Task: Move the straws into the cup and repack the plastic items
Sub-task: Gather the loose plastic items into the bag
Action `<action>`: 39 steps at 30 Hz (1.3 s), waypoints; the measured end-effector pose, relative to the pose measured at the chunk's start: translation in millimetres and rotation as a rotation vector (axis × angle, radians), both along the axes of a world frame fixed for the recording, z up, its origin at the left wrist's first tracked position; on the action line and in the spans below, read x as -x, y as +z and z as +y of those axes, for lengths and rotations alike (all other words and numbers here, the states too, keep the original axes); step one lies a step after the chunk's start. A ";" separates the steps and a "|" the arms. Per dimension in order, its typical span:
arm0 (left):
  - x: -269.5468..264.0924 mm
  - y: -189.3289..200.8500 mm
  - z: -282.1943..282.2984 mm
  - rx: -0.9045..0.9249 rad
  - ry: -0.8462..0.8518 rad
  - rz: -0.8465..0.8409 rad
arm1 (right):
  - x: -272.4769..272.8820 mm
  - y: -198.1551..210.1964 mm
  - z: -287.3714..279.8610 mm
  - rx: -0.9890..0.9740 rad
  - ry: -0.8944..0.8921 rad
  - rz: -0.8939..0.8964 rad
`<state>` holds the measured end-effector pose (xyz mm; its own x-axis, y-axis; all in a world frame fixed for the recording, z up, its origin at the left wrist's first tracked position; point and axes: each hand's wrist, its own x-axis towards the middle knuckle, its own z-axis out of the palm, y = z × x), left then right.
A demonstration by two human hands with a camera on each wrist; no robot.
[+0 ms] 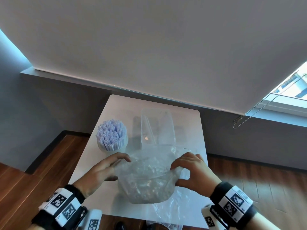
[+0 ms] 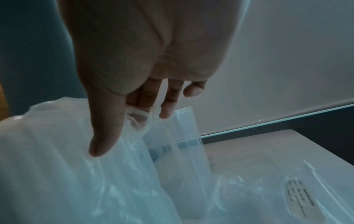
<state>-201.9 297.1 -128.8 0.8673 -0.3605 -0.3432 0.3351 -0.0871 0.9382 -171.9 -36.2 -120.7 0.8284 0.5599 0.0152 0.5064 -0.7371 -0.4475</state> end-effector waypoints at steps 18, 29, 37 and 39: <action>-4.0 -24.6 -0.5 -0.330 0.118 -0.605 | 12.0 0.2 19.2 0.046 0.033 -0.220; 12.2 -34.3 -6.3 -0.358 0.109 -0.654 | 11.4 -16.6 34.5 -0.130 0.015 -0.302; 17.2 -46.8 -22.8 -0.393 0.194 -0.713 | 31.2 -20.0 46.2 -0.107 0.027 -0.295; 16.8 -45.2 -27.4 -0.371 0.208 -0.710 | 32.6 -22.7 44.0 -0.108 0.025 -0.347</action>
<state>-218.8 269.7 -173.9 0.9591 -0.1398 0.2461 -0.2827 -0.4341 0.8553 -204.4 7.8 -143.4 0.7497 0.5596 0.3533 0.6590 -0.6807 -0.3201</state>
